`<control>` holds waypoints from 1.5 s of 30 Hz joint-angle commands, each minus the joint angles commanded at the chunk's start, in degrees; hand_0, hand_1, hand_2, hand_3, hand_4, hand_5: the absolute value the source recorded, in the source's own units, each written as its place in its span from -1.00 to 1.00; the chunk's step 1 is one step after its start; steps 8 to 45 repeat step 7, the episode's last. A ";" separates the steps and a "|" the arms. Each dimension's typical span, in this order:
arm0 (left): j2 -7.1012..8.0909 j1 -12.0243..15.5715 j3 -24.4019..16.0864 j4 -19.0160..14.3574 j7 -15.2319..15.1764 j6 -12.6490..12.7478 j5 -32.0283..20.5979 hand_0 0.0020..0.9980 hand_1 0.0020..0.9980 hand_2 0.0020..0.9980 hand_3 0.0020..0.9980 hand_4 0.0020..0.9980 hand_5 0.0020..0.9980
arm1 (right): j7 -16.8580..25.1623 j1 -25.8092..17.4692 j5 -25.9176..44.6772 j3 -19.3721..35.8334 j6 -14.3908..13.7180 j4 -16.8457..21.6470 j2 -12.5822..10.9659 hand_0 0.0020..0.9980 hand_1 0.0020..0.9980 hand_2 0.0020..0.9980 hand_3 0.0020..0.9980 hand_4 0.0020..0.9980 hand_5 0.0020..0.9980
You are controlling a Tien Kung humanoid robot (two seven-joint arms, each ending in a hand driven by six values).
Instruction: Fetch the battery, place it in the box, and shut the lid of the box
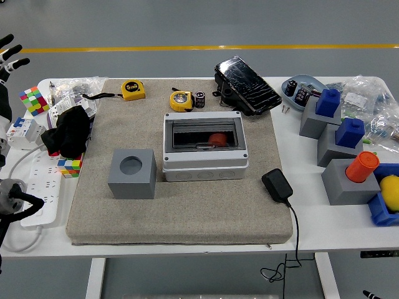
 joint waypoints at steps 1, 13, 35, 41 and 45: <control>0.02 -0.01 -0.04 -0.06 0.01 0.01 0.02 -0.09 0.28 0.42 0.53 1.00 0.41 | 0.04 0.03 0.03 0.00 -0.03 -0.02 0.01 0.29 0.35 0.38 0.29 0.98 0.11; 0.00 0.00 -0.22 -0.30 0.02 0.08 0.02 -0.09 0.28 0.42 0.53 1.00 0.41 | -0.20 0.08 0.00 0.02 0.24 0.02 -0.04 0.29 0.35 0.38 0.29 0.98 0.11; 0.00 0.00 -0.22 -0.30 0.02 0.08 0.02 -0.09 0.28 0.42 0.53 1.00 0.41 | -0.20 0.08 0.00 0.02 0.24 0.02 -0.04 0.29 0.35 0.38 0.29 0.98 0.11; 0.00 0.00 -0.22 -0.30 0.02 0.08 0.02 -0.09 0.28 0.42 0.53 1.00 0.41 | -0.20 0.08 0.00 0.02 0.24 0.02 -0.04 0.29 0.35 0.38 0.29 0.98 0.11; 0.00 0.00 -0.22 -0.30 0.02 0.08 0.02 -0.09 0.28 0.42 0.53 1.00 0.41 | -0.20 0.08 0.00 0.02 0.24 0.02 -0.04 0.29 0.35 0.38 0.29 0.98 0.11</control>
